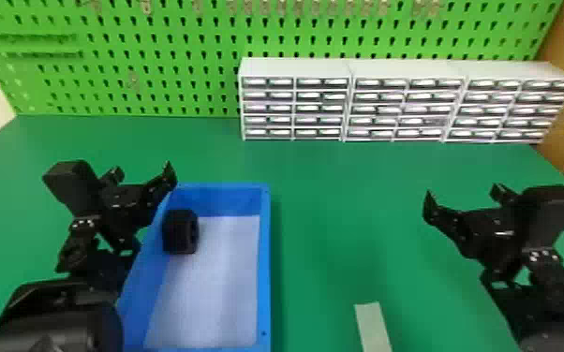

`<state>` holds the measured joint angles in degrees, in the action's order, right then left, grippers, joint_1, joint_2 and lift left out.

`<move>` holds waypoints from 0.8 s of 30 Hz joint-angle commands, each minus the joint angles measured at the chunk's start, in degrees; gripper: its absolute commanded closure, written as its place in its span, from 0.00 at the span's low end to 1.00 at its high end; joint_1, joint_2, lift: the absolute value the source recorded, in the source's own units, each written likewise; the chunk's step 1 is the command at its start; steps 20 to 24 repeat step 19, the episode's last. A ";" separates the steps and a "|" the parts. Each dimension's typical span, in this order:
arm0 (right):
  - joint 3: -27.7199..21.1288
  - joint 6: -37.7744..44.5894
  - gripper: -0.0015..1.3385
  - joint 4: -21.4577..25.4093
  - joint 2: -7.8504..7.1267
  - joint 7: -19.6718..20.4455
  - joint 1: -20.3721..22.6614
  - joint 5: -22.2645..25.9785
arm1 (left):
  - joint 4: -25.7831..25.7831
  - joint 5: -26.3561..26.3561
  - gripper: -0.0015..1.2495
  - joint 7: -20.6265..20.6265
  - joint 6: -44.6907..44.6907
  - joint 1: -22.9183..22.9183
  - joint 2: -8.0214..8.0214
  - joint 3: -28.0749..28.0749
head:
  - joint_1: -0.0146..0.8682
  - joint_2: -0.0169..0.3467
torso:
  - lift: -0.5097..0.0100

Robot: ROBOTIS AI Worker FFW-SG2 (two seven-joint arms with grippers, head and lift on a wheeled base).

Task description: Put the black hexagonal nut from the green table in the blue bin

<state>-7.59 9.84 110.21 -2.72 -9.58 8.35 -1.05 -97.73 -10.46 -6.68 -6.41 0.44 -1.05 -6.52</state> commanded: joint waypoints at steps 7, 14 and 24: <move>0.03 0.00 0.07 0.00 0.00 0.00 -0.09 0.00 | 0.00 0.00 0.19 0.00 0.00 0.26 0.00 -0.07 | 0.79 0.19 | 0.79; 0.03 0.00 0.07 -0.09 0.00 0.00 -0.09 0.00 | 0.00 0.00 0.19 0.00 0.00 0.26 0.00 -0.07 | 0.79 0.19 | 0.79; -0.15 0.00 0.07 -0.09 0.26 0.00 -0.09 -0.09 | 0.00 0.00 0.19 0.00 0.00 0.26 0.00 0.02 | 0.79 0.19 | 0.79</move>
